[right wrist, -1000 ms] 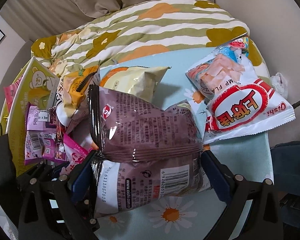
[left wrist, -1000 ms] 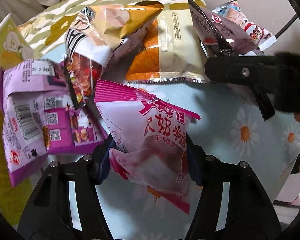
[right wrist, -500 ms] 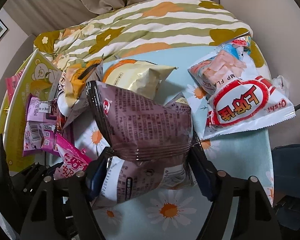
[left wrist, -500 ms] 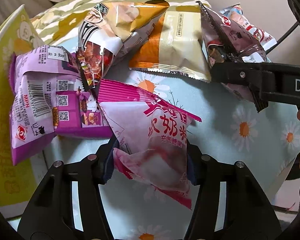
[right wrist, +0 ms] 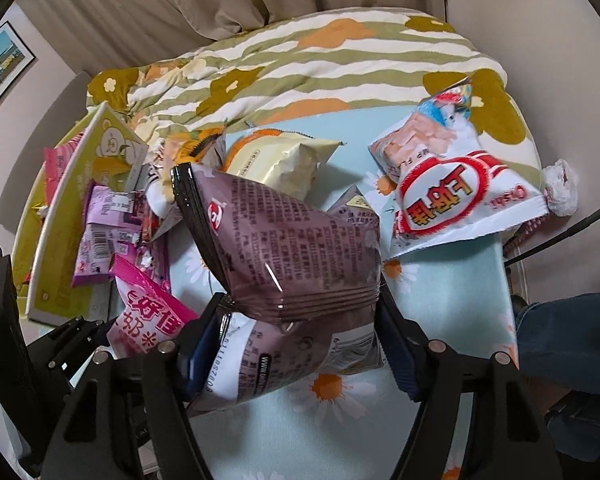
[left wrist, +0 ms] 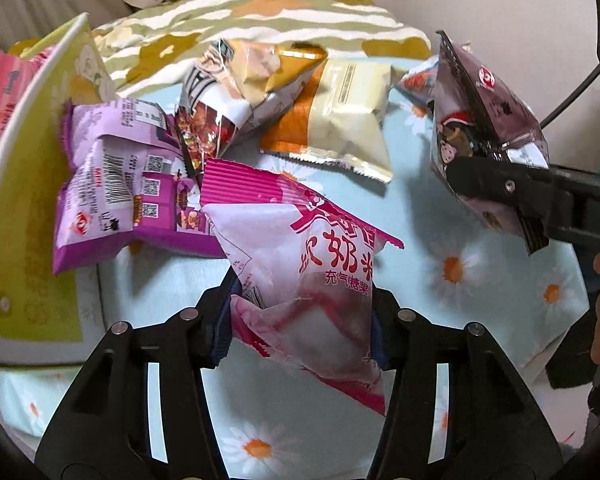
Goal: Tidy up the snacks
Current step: 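Lift both held bags and carry them over the cardboard box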
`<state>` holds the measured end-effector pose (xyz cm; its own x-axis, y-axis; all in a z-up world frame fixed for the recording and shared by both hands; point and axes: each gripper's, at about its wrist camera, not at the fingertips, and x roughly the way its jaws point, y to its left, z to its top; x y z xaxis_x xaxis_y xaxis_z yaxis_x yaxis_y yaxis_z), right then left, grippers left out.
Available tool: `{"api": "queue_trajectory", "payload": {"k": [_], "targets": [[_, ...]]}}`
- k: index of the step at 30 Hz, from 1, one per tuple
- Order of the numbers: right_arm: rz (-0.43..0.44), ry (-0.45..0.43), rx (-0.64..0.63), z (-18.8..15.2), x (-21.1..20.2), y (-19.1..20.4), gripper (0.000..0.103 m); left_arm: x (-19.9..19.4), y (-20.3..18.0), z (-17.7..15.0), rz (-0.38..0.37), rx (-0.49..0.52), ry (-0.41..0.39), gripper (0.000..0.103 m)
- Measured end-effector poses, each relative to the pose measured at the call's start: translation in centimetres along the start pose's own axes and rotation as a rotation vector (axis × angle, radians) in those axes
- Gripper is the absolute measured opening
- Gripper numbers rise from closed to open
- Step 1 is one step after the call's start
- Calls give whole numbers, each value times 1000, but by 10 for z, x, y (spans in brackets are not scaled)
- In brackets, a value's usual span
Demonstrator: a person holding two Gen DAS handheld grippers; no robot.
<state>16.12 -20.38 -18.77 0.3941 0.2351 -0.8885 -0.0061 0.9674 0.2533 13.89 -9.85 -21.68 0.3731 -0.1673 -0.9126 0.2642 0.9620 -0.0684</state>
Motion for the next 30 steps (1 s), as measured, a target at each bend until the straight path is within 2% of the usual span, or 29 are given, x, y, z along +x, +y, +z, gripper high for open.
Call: {"api": "queue_trajectory", "payload": {"k": [7, 14, 19, 23, 30], "targets": [[35, -78, -65, 0, -47, 10, 68, -53, -3, 7, -10, -73, -100, 51], [136, -179, -177, 17, -90, 50, 68, -119, 24, 19, 46, -170, -234, 51], [207, -216, -255, 31, -103, 101, 68, -150, 70, 22, 109, -243, -290, 51], [249, -220, -299, 39, -98, 145, 68, -170, 123, 22, 154, -284, -309, 51], [318, -189, -332, 53, -72, 229, 68, -184, 211, 21, 181, -321, -297, 51]]}}
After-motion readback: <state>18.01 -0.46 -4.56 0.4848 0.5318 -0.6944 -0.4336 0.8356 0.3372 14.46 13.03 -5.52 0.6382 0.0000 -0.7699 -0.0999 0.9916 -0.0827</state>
